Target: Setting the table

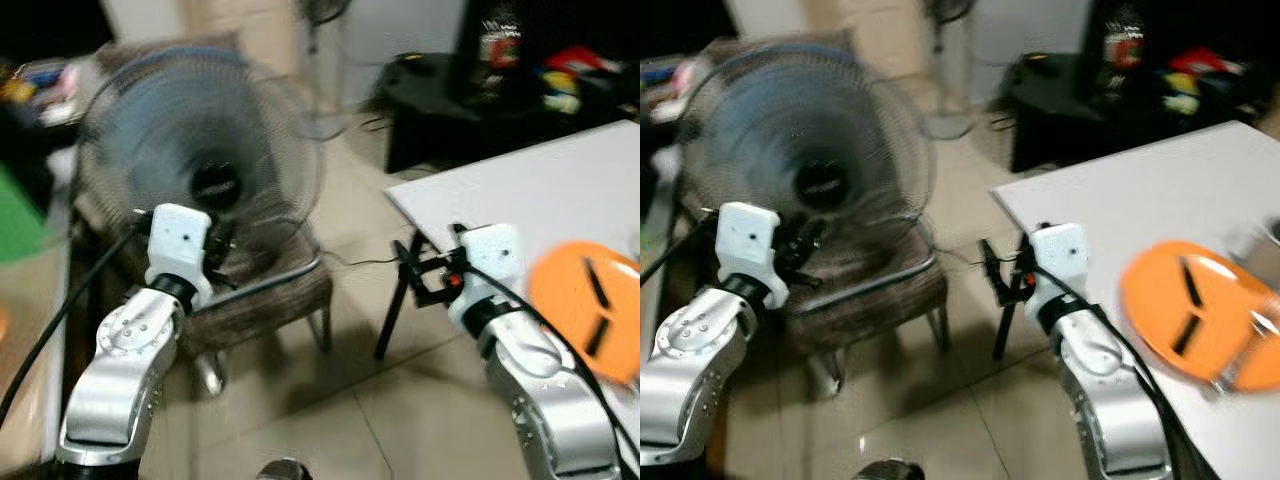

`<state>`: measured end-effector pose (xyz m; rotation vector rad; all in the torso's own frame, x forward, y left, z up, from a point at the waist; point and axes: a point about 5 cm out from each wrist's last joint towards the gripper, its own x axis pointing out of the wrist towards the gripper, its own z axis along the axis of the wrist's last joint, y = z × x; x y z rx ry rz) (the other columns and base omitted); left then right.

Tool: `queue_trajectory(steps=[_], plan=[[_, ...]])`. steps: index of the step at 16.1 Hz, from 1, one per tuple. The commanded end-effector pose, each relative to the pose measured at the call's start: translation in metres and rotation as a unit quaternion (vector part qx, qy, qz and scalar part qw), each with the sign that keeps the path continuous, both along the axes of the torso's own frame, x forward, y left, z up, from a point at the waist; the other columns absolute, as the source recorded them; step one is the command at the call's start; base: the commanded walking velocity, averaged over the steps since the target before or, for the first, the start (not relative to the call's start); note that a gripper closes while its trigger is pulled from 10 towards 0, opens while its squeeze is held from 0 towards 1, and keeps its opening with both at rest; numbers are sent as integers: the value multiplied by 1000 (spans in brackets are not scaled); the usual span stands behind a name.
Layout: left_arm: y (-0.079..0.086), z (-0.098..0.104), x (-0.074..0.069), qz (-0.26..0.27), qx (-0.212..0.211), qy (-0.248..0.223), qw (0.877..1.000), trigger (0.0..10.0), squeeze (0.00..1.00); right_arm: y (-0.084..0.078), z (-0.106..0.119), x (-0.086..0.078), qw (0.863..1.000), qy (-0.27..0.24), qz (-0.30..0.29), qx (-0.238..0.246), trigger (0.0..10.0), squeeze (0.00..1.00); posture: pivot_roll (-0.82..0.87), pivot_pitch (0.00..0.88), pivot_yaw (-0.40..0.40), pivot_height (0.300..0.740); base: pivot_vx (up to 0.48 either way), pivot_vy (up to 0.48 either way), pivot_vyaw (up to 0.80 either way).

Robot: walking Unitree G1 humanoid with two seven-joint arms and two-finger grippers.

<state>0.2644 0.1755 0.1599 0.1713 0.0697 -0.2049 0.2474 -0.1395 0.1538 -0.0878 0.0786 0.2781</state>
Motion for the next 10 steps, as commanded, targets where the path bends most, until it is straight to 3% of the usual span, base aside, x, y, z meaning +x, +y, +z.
queue_trajectory(steps=[1, 4, 10], plan=[[-1, 5, 2, -6, -3, -8, 1000, 10000, 0, -4, -1, -1, 1000, 6, -13, 13, 10000, 1000, 59, 0, 55, 740, 0, 0, 800], [2, 5, 6, 25, 6, -8, 1000, 10000, 0, 1, -1, -2, 999, 18, -8, 46, 10000, 1000, 64, 0, 59, 740, 0, 0, 800], [-4, 7, 2, 8, -13, -13, 1000, 10000, 0, 9, 2, -4, 998, 17, 30, 52, 10000, 1000, 62, 0, 53, 740, 0, 0, 800]])
